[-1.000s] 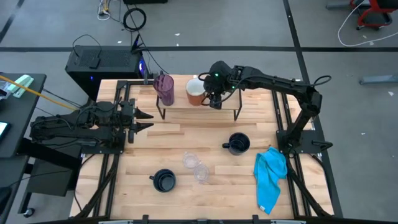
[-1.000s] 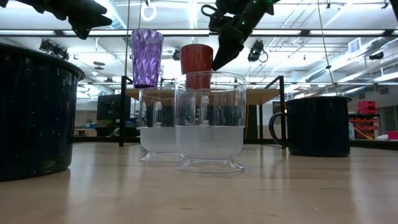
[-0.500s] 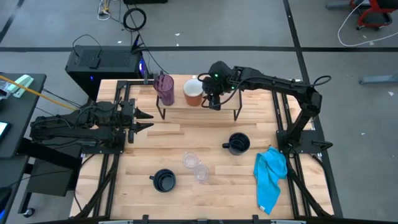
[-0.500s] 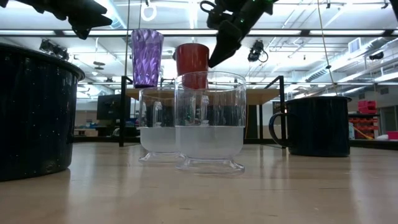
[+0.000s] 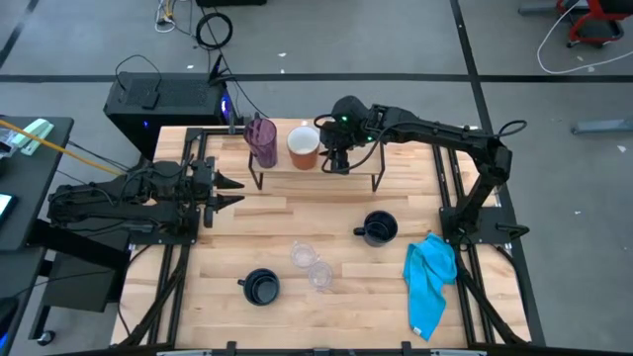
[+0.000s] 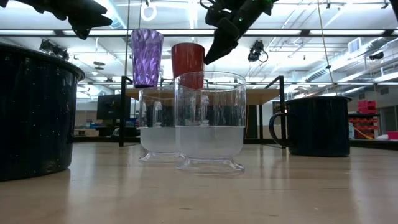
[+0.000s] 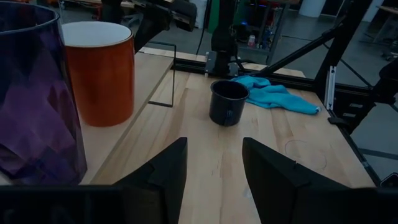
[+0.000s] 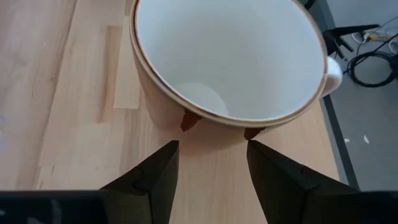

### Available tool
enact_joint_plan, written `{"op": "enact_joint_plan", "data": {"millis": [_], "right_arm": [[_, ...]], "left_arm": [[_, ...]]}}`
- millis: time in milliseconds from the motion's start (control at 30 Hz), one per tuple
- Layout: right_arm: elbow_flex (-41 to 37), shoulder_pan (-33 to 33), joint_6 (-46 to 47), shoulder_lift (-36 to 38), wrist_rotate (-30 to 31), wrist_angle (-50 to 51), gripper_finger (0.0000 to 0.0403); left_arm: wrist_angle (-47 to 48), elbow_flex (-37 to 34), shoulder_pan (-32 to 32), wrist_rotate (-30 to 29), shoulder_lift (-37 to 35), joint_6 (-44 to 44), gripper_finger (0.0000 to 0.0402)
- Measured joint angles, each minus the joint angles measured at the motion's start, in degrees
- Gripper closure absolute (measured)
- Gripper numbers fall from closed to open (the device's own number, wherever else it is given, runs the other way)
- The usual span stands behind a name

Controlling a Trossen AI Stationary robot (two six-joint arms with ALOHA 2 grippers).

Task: Stack small to large cups/mugs on shelf
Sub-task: Put the orange mug on the shelf

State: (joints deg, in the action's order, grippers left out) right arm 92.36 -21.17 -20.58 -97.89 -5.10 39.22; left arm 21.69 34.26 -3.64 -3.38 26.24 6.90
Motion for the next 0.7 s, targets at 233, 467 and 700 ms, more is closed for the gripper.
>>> {"op": "enact_joint_plan", "data": {"millis": [233,467,700], "right_arm": [[0.0,0.0,-0.2,0.0,-0.1,-1.5,0.0208],[0.0,0.0,0.0,0.0,-0.1,-1.5,0.0209],[0.1,-0.5,2.4,-0.5,1.2,3.4,0.0209]], "left_arm": [[0.0,0.0,0.0,0.0,0.0,0.0,0.0239],[0.0,0.0,0.0,0.0,0.0,0.0,0.0239],[0.0,0.0,0.0,0.0,0.0,0.0,0.0239]]}}
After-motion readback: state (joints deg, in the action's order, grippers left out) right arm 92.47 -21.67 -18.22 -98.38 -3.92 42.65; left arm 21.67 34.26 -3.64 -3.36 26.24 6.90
